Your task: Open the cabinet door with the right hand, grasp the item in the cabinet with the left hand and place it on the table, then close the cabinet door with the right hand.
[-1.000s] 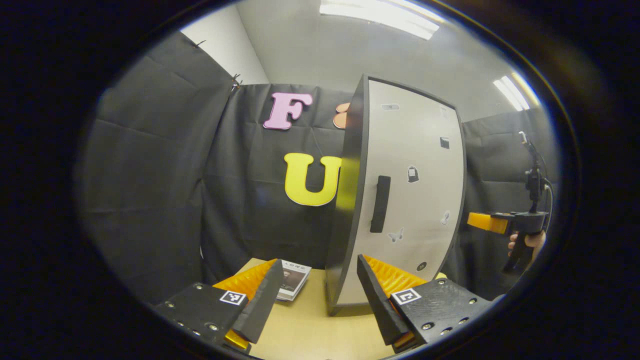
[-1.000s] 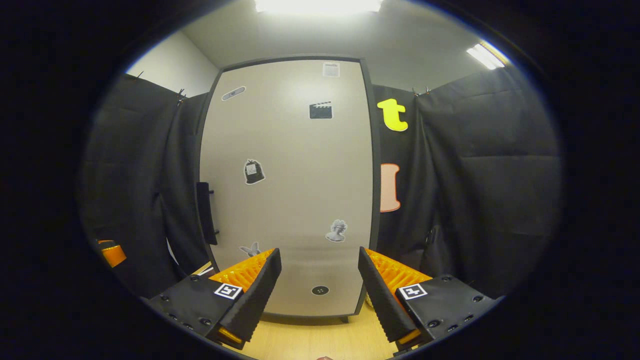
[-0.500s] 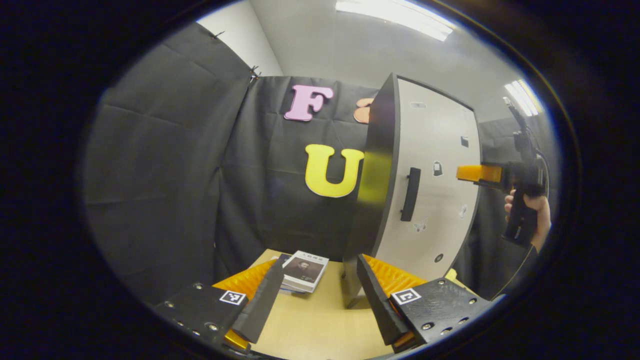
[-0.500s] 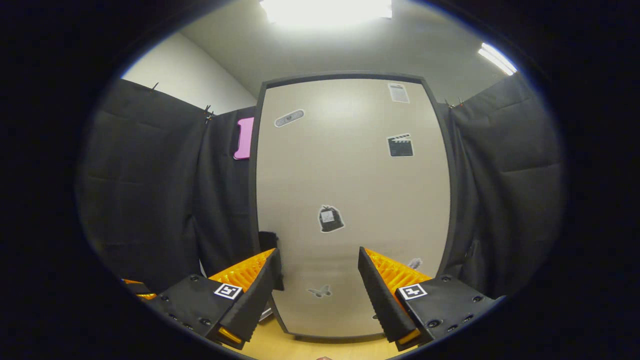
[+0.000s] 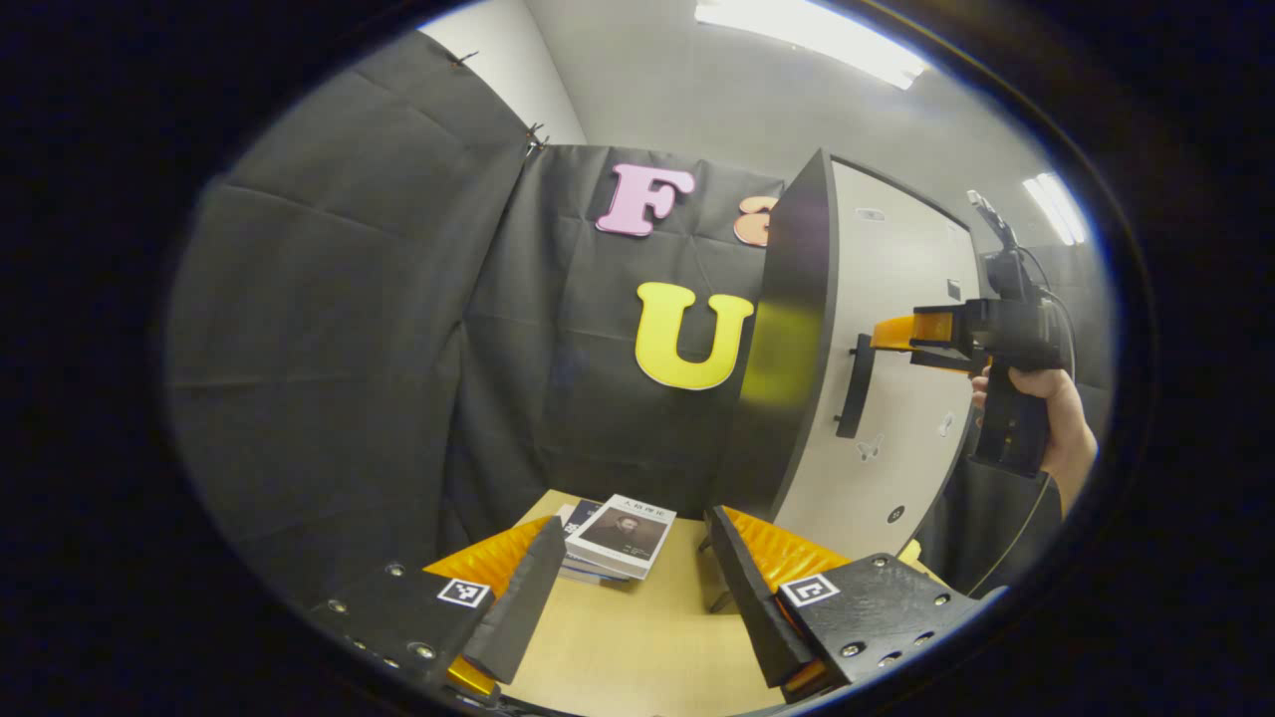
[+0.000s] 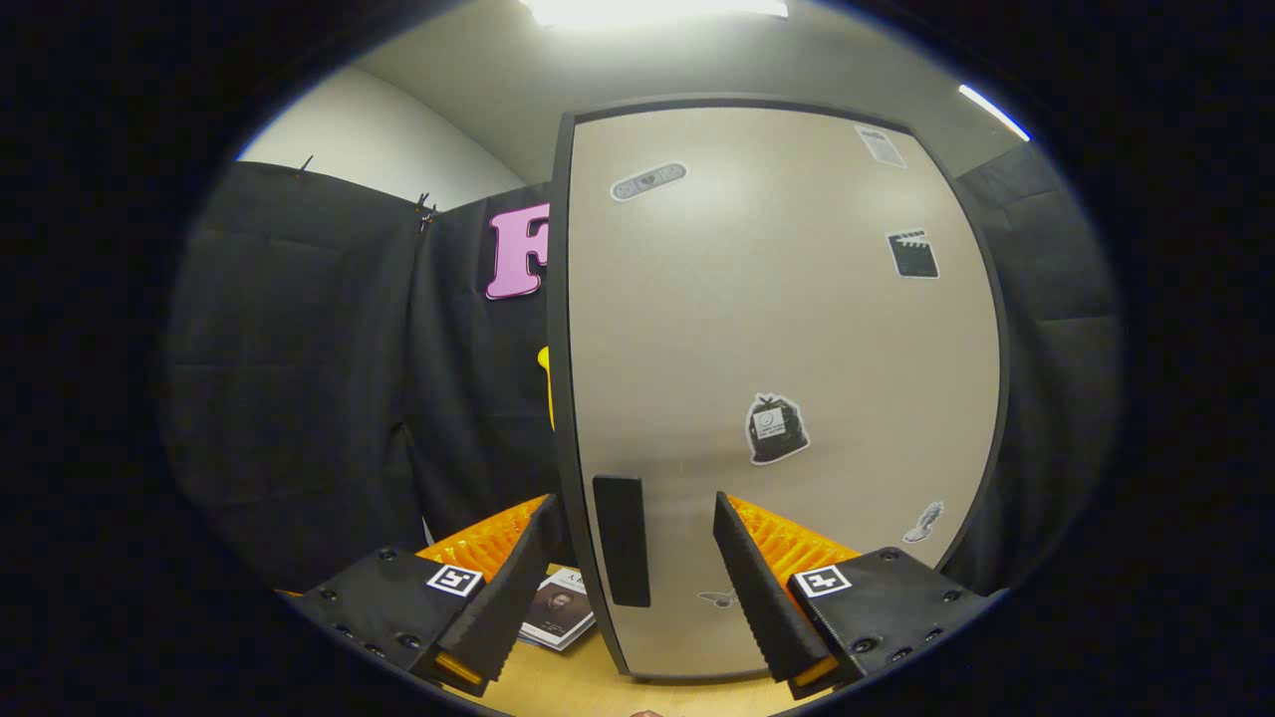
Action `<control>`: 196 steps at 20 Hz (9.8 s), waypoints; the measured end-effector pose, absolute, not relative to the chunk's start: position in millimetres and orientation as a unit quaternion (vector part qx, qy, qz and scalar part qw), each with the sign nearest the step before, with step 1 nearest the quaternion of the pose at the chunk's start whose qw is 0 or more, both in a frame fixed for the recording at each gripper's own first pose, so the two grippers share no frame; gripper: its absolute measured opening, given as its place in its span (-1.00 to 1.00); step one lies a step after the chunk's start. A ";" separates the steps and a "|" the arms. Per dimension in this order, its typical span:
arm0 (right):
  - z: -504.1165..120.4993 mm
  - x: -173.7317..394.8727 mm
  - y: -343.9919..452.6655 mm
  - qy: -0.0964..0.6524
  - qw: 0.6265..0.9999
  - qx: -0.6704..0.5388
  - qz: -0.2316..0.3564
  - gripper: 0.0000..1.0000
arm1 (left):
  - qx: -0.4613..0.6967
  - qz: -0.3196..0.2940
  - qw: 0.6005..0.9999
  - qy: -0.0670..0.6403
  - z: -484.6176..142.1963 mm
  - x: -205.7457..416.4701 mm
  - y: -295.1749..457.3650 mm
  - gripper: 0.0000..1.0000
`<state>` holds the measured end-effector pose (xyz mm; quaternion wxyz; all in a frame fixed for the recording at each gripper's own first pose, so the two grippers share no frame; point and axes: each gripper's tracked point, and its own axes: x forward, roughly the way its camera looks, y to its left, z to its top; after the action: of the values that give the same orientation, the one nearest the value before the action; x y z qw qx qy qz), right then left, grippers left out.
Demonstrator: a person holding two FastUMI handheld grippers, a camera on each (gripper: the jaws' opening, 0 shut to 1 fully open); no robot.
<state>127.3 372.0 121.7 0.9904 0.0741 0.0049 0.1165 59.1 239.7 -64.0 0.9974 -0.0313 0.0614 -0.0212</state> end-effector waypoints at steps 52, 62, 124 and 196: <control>67.3 82.4 361.4 0.070 0.973 0.082 0.206 -0.66 | -0.089 -0.063 0.987 0.117 -82.7 57.1 197.0 0.80; 63.2 71.3 343.8 0.078 0.967 0.083 0.228 -0.66 | -0.018 -0.127 0.986 0.107 -70.5 48.2 119.0 0.77; 42.9 2.3 168.7 0.090 0.979 0.181 0.022 -0.83 | 0.005 -0.132 0.984 0.117 -106.2 -71.0 -29.3 0.80; -18.9 226.2 -79.0 0.086 0.960 0.190 -0.188 0.84 | 0.027 -0.139 0.987 0.072 -109.9 335.9 -194.5 0.02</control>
<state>226.2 -79.0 -18.9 0.9599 0.1895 0.0860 -0.1877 335.9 -194.5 -109.9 0.9874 0.0269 0.0721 -0.1386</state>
